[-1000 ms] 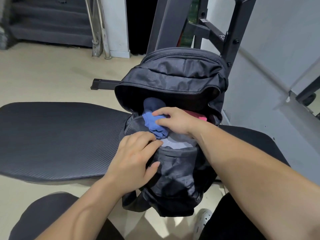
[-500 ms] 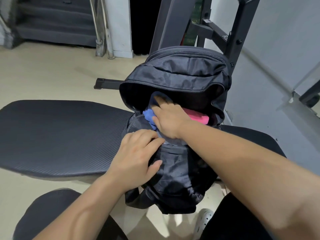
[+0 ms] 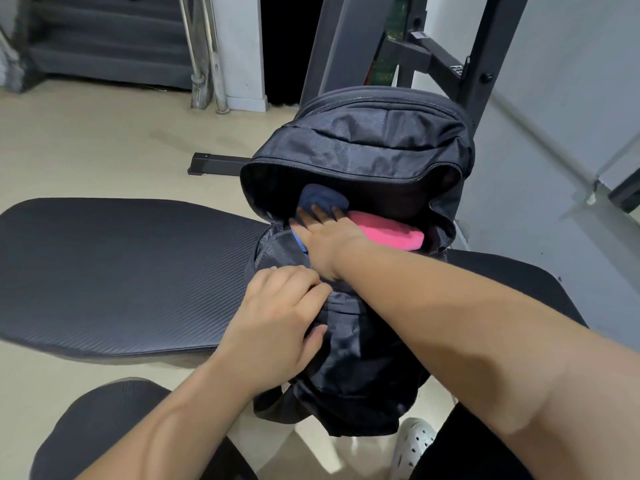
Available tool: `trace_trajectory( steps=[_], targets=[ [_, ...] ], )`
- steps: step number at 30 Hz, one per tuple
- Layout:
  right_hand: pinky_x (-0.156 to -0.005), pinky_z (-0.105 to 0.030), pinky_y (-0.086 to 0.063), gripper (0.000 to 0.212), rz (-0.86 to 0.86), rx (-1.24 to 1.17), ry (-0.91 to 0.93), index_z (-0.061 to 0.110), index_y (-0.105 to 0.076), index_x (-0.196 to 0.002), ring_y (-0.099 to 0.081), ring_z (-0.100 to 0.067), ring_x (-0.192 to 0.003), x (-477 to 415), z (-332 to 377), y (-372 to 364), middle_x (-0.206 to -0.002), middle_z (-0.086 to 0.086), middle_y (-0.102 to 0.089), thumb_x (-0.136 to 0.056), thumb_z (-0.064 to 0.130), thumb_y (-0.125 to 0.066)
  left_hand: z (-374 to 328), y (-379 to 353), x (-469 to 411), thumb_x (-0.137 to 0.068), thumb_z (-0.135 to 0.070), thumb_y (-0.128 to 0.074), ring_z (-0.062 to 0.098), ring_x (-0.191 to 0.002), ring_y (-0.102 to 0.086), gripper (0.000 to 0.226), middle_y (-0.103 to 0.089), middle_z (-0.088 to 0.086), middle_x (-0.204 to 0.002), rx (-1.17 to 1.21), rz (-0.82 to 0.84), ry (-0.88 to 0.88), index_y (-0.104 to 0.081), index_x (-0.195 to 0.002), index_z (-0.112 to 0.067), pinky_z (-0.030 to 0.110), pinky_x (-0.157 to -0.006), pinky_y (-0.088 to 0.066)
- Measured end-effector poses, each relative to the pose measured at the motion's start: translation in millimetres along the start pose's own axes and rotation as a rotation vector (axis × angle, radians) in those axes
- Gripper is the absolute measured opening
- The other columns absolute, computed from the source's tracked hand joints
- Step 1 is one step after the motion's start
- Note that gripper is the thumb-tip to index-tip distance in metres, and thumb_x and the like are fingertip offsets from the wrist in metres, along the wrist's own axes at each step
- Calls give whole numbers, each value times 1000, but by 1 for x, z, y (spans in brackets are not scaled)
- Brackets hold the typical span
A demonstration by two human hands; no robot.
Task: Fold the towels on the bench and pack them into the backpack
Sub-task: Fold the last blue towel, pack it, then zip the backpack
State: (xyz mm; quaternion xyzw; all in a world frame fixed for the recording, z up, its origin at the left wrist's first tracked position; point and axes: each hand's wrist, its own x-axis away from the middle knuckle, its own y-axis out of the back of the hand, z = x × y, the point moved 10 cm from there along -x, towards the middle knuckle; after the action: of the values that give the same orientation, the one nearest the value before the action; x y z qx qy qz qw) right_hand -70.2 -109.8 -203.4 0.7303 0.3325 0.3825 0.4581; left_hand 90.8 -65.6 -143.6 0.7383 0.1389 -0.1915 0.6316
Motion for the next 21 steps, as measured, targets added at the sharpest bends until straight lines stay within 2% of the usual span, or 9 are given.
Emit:
trace_trajectory(
  steps=[6, 11, 13, 15, 19, 21],
  targets=[
    [-125, -50, -2, 79, 45, -197, -23, 18, 6, -161, 14, -28, -155, -10, 3, -16, -169, -4, 16, -101, 38, -41, 1, -2, 3, -77, -35, -68, 29, -117, -54, 48, -59, 1, -121, -7, 13, 10, -65, -121, -15, 45, -97, -43],
    [-126, -45, -1, 79, 53, -362, 33, 18, 3, -162, 11, -24, -156, 2, -6, -1, -170, -1, 10, -101, 39, -43, 3, -3, 4, -76, -33, -71, 30, -120, -53, 50, -59, 2, -124, -19, -5, 21, -65, -122, -15, 45, -94, -43],
    [-125, -46, 2, 82, 13, -330, 14, 17, 2, -162, 10, -26, -156, 7, -12, 6, -170, -5, 9, -100, 44, -45, 2, -4, 4, -76, -32, -71, 30, -121, -53, 51, -60, 3, -123, -18, -24, 30, -65, -122, -14, 45, -95, -43],
    [-124, -52, 5, 84, -18, -258, -40, 17, 1, -162, 11, -31, -155, 11, -18, 8, -169, -10, 9, -99, 55, -41, 1, -4, 4, -76, -32, -71, 30, -121, -53, 50, -60, 4, -123, -19, -41, 44, -66, -122, -12, 44, -95, -42],
    [-120, -59, 12, 88, 130, -140, -32, 23, 12, -160, 14, -31, -155, 17, -19, -11, -168, -8, 18, -98, 67, -31, -4, -4, 1, -75, -30, -71, 31, -119, -53, 50, -61, 5, -121, -74, -32, 27, -65, -120, -10, 45, -92, -44],
    [-119, -61, 13, 88, 146, -129, -30, 26, 15, -159, 15, -29, -155, 16, -19, -16, -167, -5, 20, -97, 69, -30, -4, -4, 1, -74, -29, -70, 32, -120, -53, 51, -60, 5, -122, -106, -6, 8, -64, -121, -11, 46, -91, -45]
  ],
)
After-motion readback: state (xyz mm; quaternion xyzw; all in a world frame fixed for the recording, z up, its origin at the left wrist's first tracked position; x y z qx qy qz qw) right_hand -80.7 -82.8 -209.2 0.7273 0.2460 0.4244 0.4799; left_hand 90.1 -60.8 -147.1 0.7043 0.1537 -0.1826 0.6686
